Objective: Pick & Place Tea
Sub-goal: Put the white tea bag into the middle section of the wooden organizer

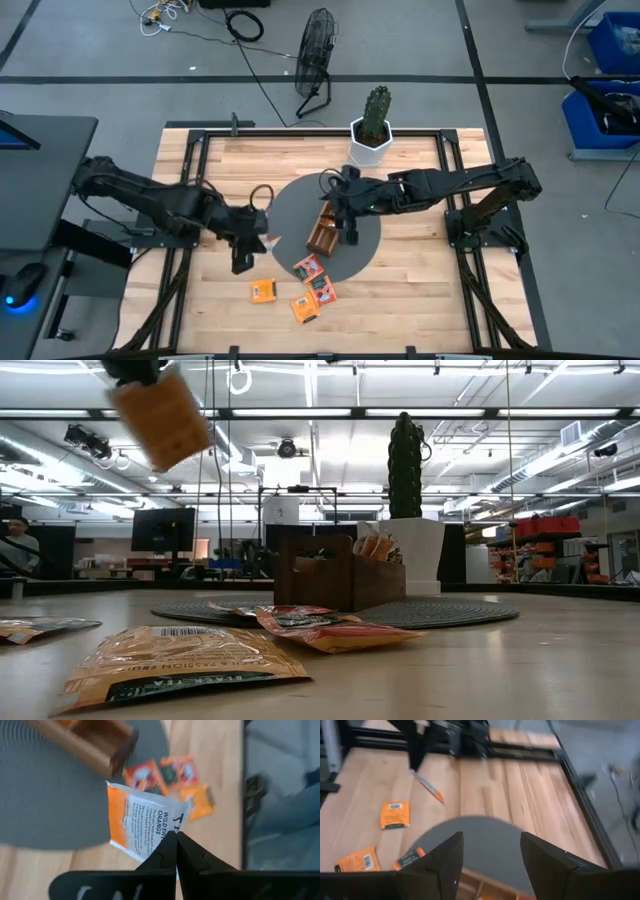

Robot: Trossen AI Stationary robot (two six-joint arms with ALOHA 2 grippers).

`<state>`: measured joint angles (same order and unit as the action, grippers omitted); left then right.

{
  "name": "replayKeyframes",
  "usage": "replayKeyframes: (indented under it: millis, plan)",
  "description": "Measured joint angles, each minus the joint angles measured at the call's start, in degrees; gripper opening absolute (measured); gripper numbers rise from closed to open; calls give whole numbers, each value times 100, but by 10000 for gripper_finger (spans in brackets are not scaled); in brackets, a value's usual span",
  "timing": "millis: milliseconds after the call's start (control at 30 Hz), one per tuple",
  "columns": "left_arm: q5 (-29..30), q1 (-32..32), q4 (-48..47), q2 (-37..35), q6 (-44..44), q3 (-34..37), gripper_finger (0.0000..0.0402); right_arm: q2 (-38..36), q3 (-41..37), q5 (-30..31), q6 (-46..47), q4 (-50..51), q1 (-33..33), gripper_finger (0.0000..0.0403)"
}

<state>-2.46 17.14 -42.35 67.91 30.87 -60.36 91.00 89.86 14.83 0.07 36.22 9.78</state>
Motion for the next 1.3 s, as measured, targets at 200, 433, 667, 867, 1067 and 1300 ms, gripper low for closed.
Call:
replayKeyframes:
  millis: [200, 433, 667, 867, 1067, 1300]
  plan:
    - [-292, -352, 665, -214, 164, 0, 1, 0, 0, -866, -1069, -658, -2, 203]
    - [-880, -614, 1597, -207, 193, -2, 1, 63, -2, -1283, -1042, -871, -4, 203]
    - [-1125, -812, 2000, -204, 304, -2, 0, 258, -2, -1786, -813, -974, -14, 203]
    - [-1206, -956, 2143, -203, 271, -2, 0, 454, -2, -1877, -844, -1034, -159, 203]
    - [-1330, -960, 2149, -203, 298, -2, 0, 628, -4, -1936, -864, -1051, -267, 203]
    - [-1329, -988, 2171, -198, 301, -4, 0, 829, -4, -2431, -867, -1220, -284, 203]
